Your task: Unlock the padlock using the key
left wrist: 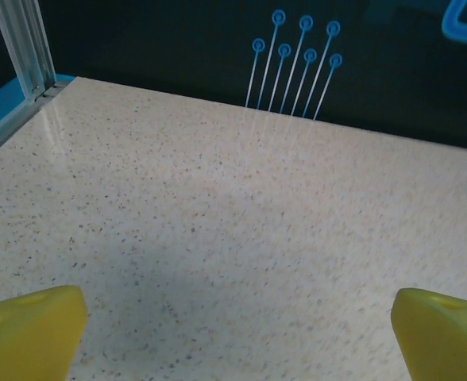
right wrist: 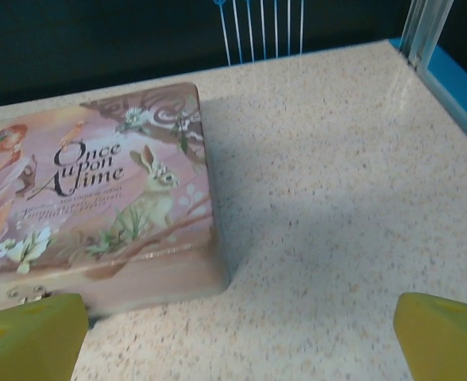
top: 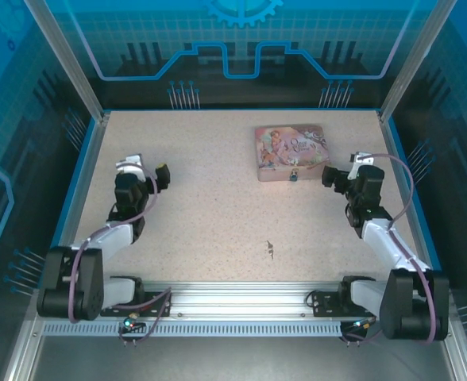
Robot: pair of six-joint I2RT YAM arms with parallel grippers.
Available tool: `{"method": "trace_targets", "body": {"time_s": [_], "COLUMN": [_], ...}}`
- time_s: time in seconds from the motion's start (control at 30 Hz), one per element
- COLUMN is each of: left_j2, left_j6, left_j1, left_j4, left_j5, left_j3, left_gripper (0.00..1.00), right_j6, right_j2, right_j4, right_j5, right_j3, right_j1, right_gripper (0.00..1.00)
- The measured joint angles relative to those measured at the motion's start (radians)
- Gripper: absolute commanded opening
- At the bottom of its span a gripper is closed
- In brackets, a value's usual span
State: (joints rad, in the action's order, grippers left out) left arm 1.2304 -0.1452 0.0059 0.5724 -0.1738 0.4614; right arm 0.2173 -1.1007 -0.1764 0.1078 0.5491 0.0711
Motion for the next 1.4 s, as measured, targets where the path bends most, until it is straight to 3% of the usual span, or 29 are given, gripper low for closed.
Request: {"method": "trace_targets", "body": {"time_s": [0.2, 0.3, 0.43, 0.8, 1.17, 1.4], "left_j2": [-0.010, 0.047, 0.138, 0.497, 0.822, 0.938], "left_j6": [-0.189, -0.258, -0.322, -0.442, -0.519, -0.538], "left_j1": [0.001, -0.013, -0.092, -0.354, -0.441, -0.490], "left_j4": [-0.309, -0.413, -0.499, -0.519, -0.504, -0.542], "left_j5": [0.109, 0.200, 0.290, 0.469, 0.510, 0.511], "left_j3": [0.271, 0.369, 0.435, 0.723, 0.998, 1.116], "left_gripper": [0.99, 0.99, 0.98, 0.94, 0.90, 0.78], "right_j6": [0.113, 0.180, 0.239, 0.321, 0.349, 0.357], "right_j2": [0.037, -0.018, -0.144, -0.454, -0.728, -0.808], "right_j4": [0.141, 0.154, 0.161, 0.079, 0.021, 0.019], "right_j5": [-0.112, -0.203, -0.307, -0.522, -0.597, -0.620], "right_j3": [0.032, 0.078, 0.158, 0.325, 0.516, 0.565], "right_j1": [0.133, 0.235, 0.289, 0.290, 0.179, 0.135], "right_gripper": [1.00, 1.00, 1.00, 0.96, 0.91, 0.74]}}
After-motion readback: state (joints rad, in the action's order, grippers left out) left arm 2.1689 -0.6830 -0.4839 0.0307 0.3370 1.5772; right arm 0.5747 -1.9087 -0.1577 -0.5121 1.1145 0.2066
